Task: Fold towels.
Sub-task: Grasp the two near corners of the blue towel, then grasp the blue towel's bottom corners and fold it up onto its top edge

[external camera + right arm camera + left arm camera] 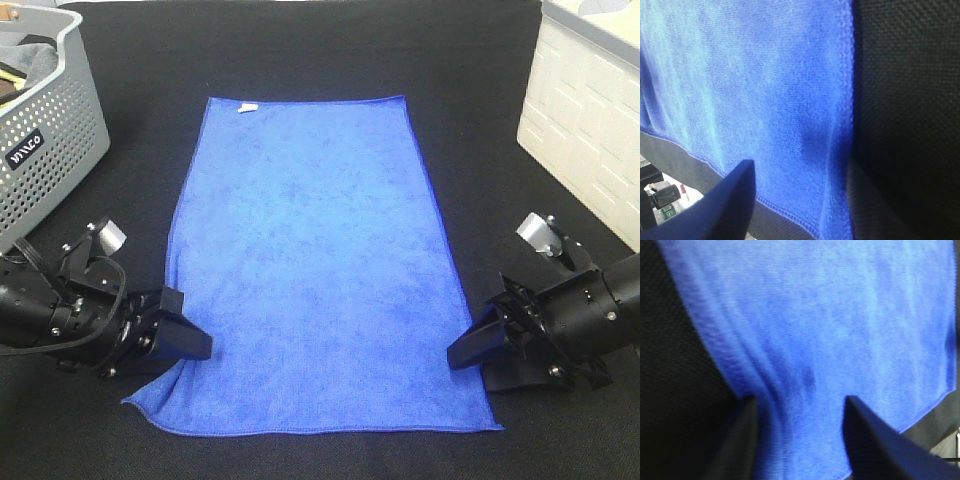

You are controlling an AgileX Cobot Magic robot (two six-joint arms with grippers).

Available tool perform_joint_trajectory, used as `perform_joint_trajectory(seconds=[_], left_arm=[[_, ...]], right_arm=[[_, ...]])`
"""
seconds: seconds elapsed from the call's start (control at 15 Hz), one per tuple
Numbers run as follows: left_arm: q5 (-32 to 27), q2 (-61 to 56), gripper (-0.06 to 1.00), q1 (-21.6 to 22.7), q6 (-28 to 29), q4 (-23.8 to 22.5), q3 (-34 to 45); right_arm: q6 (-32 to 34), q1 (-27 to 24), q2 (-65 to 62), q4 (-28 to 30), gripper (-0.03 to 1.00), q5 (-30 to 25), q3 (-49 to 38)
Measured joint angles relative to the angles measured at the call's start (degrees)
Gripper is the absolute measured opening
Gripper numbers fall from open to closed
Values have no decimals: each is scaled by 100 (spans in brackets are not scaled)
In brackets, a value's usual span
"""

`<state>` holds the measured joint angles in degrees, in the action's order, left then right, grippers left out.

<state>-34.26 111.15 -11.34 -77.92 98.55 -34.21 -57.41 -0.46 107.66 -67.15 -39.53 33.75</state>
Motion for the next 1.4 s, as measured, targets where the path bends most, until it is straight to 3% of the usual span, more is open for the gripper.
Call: perform_joint_trajectory(seconds=[0.07,0.13,0.27,0.4,0.47,0.53,0.67,0.73,0.8,1.0,1.13,1.27,1.4], left_arm=[[63,11,38,-6,0,-17,-6],[63,11,38,-6,0,-17,-6],[92,46,30,-17,0,-46,-40],[103,52,15,-17,11,-86,-40],[103,57,4,-17,40,-189,-40],[103,57,1,-17,201,-304,-40],[103,-17,1,-17,745,-848,-40],[115,-241,1,-17,1209,-1415,-34],[115,-241,1,-17,1209,-1415,-34],[143,-1089,1,-17,2166,-2418,166],[103,-1839,1,-17,3151,-3323,630],[6,-2418,1,-17,3673,-3764,1043],[-160,-2951,1,-17,3919,-3908,1392]], right_arm=[[0,166,11,0,52,52,57],[0,166,11,0,52,52,57],[264,733,97,-63,49,292,286],[877,848,97,23,29,584,315],[1129,848,115,149,13,705,315],[1398,848,126,269,0,722,315],[1501,848,57,367,0,739,332],[1616,848,-132,602,0,785,327],[1616,848,-132,602,0,785,327],[2406,848,-848,1358,0,602,246],[2974,848,-1553,1828,0,367,-201],[3134,854,-2183,1879,0,109,-642],[3295,888,-2773,1891,0,-223,-905]])
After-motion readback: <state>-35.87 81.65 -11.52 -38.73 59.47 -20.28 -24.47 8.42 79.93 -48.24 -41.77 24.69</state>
